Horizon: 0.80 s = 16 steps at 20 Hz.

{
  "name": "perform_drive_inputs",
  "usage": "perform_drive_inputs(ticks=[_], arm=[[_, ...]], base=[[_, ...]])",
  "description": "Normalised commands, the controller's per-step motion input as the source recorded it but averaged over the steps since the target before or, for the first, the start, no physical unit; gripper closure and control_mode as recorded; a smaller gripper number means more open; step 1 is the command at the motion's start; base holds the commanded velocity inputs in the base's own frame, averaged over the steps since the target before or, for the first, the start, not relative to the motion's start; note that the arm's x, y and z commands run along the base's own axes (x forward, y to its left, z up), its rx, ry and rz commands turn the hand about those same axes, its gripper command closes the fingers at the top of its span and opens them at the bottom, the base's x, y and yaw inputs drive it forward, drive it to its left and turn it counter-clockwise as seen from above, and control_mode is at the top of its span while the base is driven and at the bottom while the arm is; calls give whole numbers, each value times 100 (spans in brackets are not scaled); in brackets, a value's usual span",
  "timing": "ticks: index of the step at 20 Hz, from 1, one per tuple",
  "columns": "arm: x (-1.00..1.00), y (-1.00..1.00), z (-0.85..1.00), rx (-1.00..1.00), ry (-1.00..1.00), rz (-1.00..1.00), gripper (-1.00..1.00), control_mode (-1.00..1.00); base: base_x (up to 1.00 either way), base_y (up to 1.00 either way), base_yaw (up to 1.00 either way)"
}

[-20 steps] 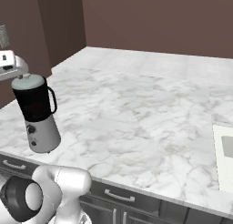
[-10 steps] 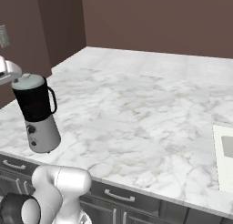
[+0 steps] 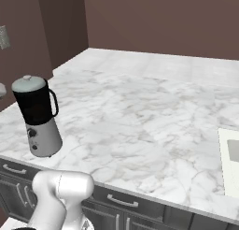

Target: Grab the onion and lemon wedge from the fridge, place them in the blender, close the lid, and turn on the blender to create a marinade.

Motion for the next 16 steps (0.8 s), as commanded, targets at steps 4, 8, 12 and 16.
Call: perform_drive_inputs(ticks=[4,8,12,16], arm=[[-79,0,-40,0,-19,-15,-100,-100],[-59,0,-44,2,-18,-18,-100,-100],[-35,0,-10,1,1,-5,-100,-100],[-20,0,-20,4,0,0,-100,-100]], base=[[0,0,0],[0,0,0],[0,0,0],[0,0,0]])
